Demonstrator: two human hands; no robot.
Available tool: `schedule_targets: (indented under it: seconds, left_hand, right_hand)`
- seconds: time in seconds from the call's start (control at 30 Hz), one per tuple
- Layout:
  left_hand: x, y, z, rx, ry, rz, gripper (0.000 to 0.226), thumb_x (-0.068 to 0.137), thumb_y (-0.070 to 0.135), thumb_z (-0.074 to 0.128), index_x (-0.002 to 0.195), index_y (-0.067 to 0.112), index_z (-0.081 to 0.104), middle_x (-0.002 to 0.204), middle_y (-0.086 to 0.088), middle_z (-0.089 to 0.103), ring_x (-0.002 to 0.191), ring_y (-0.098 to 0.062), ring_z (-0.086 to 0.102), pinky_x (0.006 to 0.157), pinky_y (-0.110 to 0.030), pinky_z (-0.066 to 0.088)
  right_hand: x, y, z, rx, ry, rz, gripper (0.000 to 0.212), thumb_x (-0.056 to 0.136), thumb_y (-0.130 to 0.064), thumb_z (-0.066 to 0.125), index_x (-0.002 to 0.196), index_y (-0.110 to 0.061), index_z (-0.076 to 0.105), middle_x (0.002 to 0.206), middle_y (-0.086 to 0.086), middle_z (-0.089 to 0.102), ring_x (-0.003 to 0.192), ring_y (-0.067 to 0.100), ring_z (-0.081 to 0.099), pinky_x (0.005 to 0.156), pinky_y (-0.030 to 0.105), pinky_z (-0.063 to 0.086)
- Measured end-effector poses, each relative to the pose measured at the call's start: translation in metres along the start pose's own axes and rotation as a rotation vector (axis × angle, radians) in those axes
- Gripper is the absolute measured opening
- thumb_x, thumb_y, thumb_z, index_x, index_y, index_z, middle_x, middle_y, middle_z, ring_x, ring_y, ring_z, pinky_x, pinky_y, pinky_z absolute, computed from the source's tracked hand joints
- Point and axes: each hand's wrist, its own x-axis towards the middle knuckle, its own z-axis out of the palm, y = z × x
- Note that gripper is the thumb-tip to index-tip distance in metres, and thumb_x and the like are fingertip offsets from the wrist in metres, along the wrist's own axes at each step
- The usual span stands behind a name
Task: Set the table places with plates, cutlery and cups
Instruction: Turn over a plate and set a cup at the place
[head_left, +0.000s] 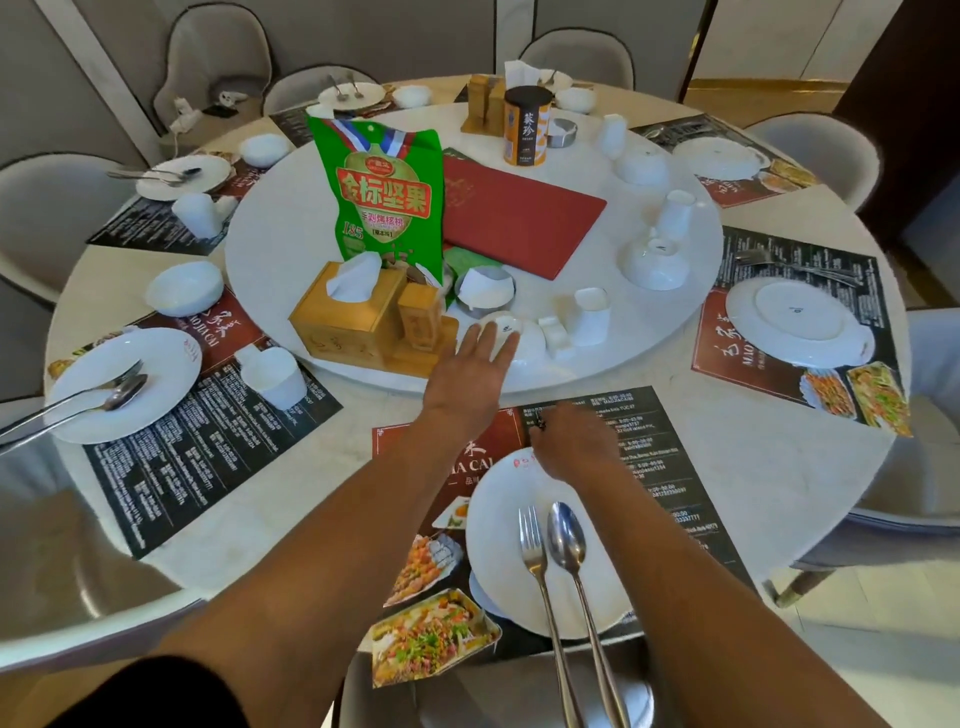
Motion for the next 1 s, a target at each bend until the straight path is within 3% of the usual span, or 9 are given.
schedule_targets:
  seconds: [0.1, 0.17, 0.3, 0.43, 0.57, 0.63, 0.77, 0.83, 1.0]
  left_hand:
    - [0.017, -0.005, 0.009, 0.067, -0.029, 0.063, 0.098, 0.09, 0.023, 0.071, 0.162, 0.018, 0.004, 0.167, -0.011, 0.013, 0.153, -0.031, 0.017, 0.118, -0.048, 0.026]
    - [0.019, -0.006, 0.011, 0.089, 0.011, 0.095, 0.101, 0.083, 0.022, 0.078, 0.161, 0.017, 0.015, 0.161, -0.014, 0.028, 0.147, -0.033, 0.031, 0.112, -0.046, 0.035]
    - [0.013, -0.005, 0.016, 0.145, 0.123, 0.146, 0.091, 0.069, 0.012, 0.083, 0.151, 0.016, 0.043, 0.125, -0.016, 0.057, 0.111, -0.033, 0.059, 0.083, -0.043, 0.053]
    - [0.0, -0.007, 0.022, 0.144, 0.236, 0.189, 0.079, 0.065, 0.007, 0.081, 0.14, 0.016, 0.056, 0.111, -0.017, 0.06, 0.091, -0.034, 0.063, 0.059, -0.039, 0.055]
    - [-0.018, -0.012, 0.011, 0.08, 0.246, 0.143, 0.075, 0.077, 0.023, 0.08, 0.146, 0.019, 0.05, 0.114, -0.016, 0.06, 0.094, -0.033, 0.062, 0.053, -0.036, 0.054]
    - [-0.031, -0.016, -0.006, -0.039, 0.217, 0.043, 0.072, 0.083, 0.022, 0.076, 0.148, 0.021, 0.045, 0.12, -0.012, 0.058, 0.098, -0.031, 0.061, 0.057, -0.037, 0.054]
    - [-0.066, -0.023, -0.024, -0.502, 0.237, -0.309, 0.05, 0.097, 0.013, 0.061, 0.144, 0.026, 0.049, 0.132, -0.005, 0.061, 0.107, -0.03, 0.063, 0.084, -0.043, 0.054]
    - [-0.079, -0.027, -0.024, -0.745, 0.242, -0.524, 0.039, 0.102, 0.017, 0.054, 0.139, 0.028, 0.051, 0.123, -0.007, 0.067, 0.108, -0.033, 0.064, 0.086, -0.043, 0.053]
    - [-0.089, -0.043, 0.0, -1.117, 0.014, -0.977, 0.027, 0.093, 0.009, 0.053, 0.118, 0.02, 0.054, 0.12, -0.013, 0.062, 0.106, -0.038, 0.062, 0.084, -0.046, 0.058]
  right_hand:
    - [0.007, -0.001, 0.002, -0.059, 0.01, -0.002, 0.037, 0.1, -0.041, 0.044, 0.109, -0.015, 0.069, 0.109, 0.008, 0.069, 0.1, 0.029, 0.066, 0.077, 0.037, 0.048]
    - [0.007, 0.0, 0.0, -0.071, 0.002, 0.007, 0.038, 0.1, -0.042, 0.044, 0.108, -0.014, 0.07, 0.107, 0.008, 0.07, 0.098, 0.029, 0.067, 0.077, 0.037, 0.049]
    - [0.003, -0.001, -0.001, -0.072, 0.001, 0.028, 0.038, 0.101, -0.042, 0.044, 0.113, -0.014, 0.067, 0.113, 0.008, 0.068, 0.105, 0.029, 0.066, 0.084, 0.039, 0.05]
    - [0.0, -0.001, 0.002, -0.068, -0.02, 0.004, 0.036, 0.101, -0.038, 0.041, 0.118, -0.018, 0.065, 0.124, 0.005, 0.063, 0.111, 0.029, 0.063, 0.086, 0.04, 0.049]
    - [-0.002, -0.001, 0.0, -0.041, -0.041, -0.008, 0.033, 0.101, -0.038, 0.04, 0.113, -0.021, 0.065, 0.119, 0.004, 0.065, 0.104, 0.028, 0.064, 0.083, 0.04, 0.049]
    - [-0.004, -0.002, -0.001, -0.035, -0.05, -0.004, 0.033, 0.1, -0.041, 0.041, 0.114, -0.022, 0.065, 0.115, 0.003, 0.065, 0.103, 0.027, 0.064, 0.085, 0.041, 0.049]
    - [-0.006, -0.009, 0.0, -0.084, -0.07, 0.013, 0.043, 0.096, -0.051, 0.04, 0.116, -0.022, 0.065, 0.115, 0.001, 0.065, 0.106, 0.025, 0.063, 0.091, 0.042, 0.049]
    - [-0.007, -0.017, 0.003, -0.12, -0.055, 0.031, 0.046, 0.097, -0.052, 0.037, 0.11, -0.02, 0.067, 0.112, 0.002, 0.067, 0.104, 0.025, 0.064, 0.091, 0.041, 0.048]
    - [-0.015, -0.032, 0.018, -0.145, 0.016, 0.01, 0.045, 0.1, -0.049, 0.035, 0.115, -0.022, 0.067, 0.115, 0.0, 0.068, 0.105, 0.025, 0.065, 0.093, 0.043, 0.047]
